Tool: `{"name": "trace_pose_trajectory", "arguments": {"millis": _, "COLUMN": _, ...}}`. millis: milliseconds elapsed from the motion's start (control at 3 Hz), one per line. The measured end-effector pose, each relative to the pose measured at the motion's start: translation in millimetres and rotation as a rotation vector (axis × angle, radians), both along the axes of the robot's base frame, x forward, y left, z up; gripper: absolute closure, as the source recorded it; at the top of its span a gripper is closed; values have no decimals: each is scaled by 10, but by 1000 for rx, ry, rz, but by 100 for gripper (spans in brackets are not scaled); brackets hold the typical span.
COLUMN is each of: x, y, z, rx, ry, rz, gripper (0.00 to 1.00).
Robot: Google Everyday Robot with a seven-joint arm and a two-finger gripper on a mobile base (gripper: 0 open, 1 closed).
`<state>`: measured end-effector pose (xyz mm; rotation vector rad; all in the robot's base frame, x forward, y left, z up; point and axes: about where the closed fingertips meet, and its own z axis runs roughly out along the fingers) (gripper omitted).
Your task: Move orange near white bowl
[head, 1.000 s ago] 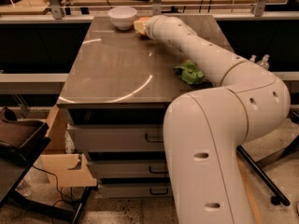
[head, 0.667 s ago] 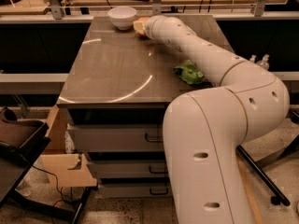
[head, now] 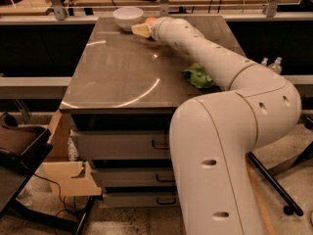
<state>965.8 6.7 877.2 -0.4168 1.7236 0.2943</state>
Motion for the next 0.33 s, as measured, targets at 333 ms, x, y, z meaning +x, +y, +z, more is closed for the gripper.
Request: {"name": "trace_pose_trajectory", "arguments": {"millis": 333, "x": 0, "y": 1, "z": -1, "rx": 0, "ry": 0, "rz": 0, "gripper": 0}}
